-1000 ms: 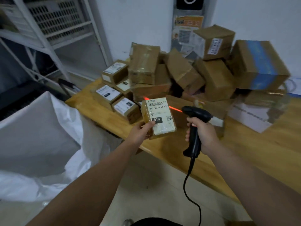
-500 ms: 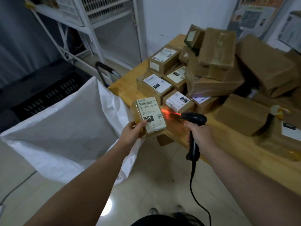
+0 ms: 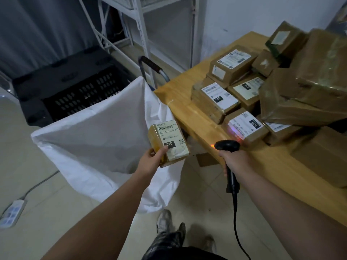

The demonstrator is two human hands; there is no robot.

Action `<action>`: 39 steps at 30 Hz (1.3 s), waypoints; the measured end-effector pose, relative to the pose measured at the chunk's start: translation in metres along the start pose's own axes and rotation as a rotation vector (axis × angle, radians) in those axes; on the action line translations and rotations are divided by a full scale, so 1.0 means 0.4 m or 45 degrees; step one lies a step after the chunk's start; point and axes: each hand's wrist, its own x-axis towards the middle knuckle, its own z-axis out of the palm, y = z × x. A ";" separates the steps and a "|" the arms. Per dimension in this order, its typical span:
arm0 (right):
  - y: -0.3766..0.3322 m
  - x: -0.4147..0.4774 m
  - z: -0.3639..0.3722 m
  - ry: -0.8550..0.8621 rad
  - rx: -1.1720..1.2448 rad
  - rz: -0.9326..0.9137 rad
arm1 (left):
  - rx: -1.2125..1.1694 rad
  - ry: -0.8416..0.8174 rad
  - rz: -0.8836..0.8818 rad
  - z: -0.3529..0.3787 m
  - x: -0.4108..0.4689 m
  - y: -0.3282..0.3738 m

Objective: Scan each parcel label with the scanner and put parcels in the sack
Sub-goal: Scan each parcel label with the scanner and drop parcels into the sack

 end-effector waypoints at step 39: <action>-0.023 -0.065 0.042 0.289 0.155 -0.082 | 0.691 -0.280 0.370 0.081 0.093 0.193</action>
